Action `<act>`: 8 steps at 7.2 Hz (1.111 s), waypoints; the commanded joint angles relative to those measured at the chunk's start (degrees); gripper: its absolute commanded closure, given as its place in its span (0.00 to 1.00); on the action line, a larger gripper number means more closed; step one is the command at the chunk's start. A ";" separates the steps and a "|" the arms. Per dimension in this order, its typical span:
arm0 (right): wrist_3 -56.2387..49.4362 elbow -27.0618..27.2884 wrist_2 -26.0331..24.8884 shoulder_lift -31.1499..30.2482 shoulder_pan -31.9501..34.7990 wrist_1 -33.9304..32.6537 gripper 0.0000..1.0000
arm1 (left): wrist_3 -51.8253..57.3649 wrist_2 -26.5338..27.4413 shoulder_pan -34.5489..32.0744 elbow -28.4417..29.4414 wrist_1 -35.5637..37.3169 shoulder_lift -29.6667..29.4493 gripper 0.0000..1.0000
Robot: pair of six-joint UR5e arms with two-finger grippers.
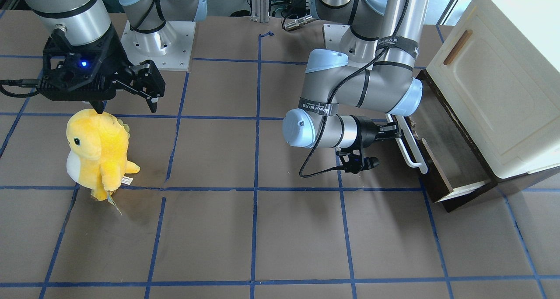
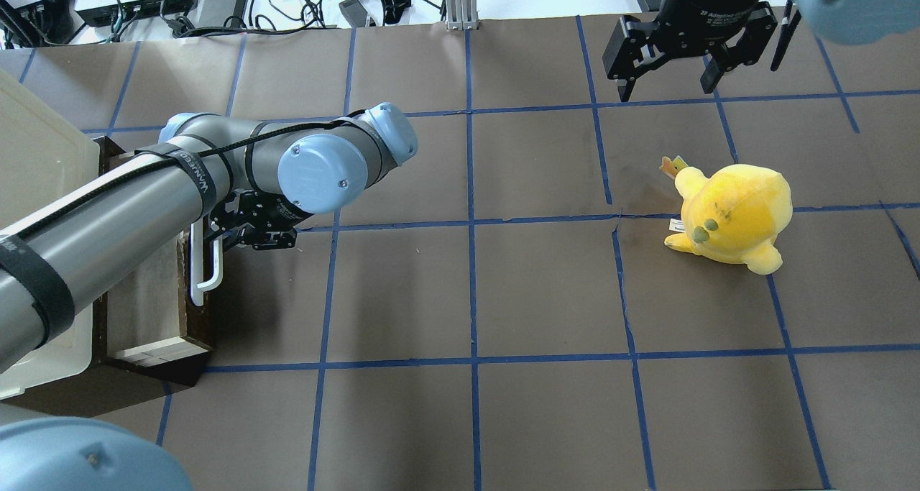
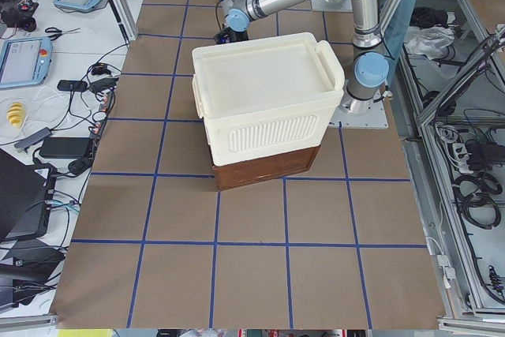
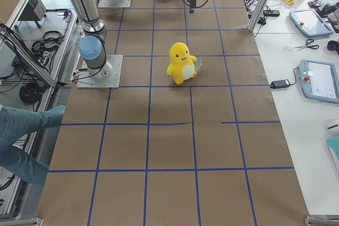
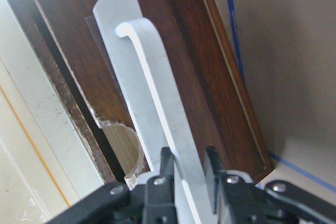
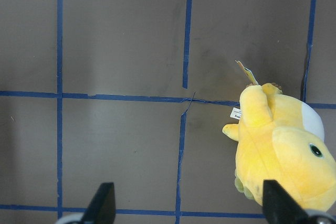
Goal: Pull drawer sideways
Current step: 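Pull the drawer outward by its handle with the left gripper, away from the cabinet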
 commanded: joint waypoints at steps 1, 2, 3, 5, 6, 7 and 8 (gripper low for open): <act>0.00 0.00 0.00 0.00 0.00 0.00 0.00 | -0.07 -0.19 -0.73 0.07 0.15 0.00 1.00; 0.00 0.00 0.00 0.00 0.00 0.00 0.00 | -0.07 -0.10 -1.08 0.07 0.15 0.00 1.00; -0.09 0.00 0.00 0.00 0.00 0.00 0.00 | -0.07 -0.10 -1.17 -0.01 0.15 0.00 1.00; 0.00 0.00 0.00 0.00 0.00 0.00 0.00 | 0.02 -1.24 -1.17 0.16 0.15 0.87 0.00; 0.00 0.00 0.00 0.00 0.00 0.00 0.00 | 1.85 -5.86 -0.91 1.38 0.33 1.75 0.00; 0.00 0.00 0.00 0.00 0.00 0.00 0.00 | 4.82 -8.08 -0.73 3.74 0.33 2.45 0.00; 0.00 0.00 0.00 0.00 0.00 0.00 0.00 | 7.90 -14.80 -0.56 6.81 0.42 4.03 0.00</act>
